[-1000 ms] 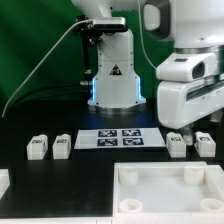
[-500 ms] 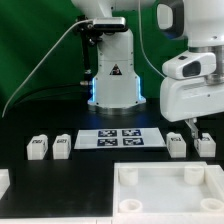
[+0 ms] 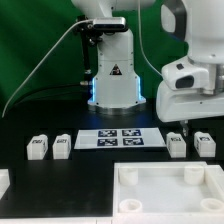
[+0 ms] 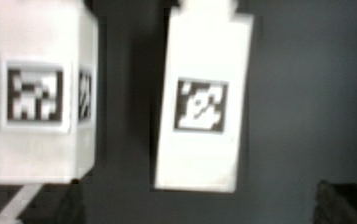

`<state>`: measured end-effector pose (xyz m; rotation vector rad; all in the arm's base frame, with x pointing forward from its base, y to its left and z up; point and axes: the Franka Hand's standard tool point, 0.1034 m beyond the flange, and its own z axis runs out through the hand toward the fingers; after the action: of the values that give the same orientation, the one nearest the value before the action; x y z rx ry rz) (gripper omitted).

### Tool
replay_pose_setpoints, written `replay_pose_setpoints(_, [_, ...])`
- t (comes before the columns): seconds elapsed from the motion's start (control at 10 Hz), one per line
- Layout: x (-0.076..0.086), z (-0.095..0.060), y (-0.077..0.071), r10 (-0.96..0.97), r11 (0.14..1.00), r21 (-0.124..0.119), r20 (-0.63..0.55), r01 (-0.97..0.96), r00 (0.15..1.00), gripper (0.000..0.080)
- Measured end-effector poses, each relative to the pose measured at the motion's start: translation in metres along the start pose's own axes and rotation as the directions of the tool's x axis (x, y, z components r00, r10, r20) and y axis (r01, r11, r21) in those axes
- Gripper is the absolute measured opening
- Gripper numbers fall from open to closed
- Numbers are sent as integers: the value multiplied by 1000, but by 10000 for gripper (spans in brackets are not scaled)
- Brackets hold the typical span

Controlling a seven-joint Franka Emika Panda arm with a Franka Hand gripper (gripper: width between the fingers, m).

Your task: Assemble one leg

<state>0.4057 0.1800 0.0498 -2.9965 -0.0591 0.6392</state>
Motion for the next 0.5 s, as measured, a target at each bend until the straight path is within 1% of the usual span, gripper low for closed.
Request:
replay_pose_setpoints(0.1, [5,-2,-5,3,1000,2,91,-3,996,649])
replay_pose_setpoints(0.3, [3,-1,-4,3,1000,-3,287,-2,958,649])
replay_pose_setpoints(0.5, [4,2,-4,3,1000,-3,382,-2,924,649])
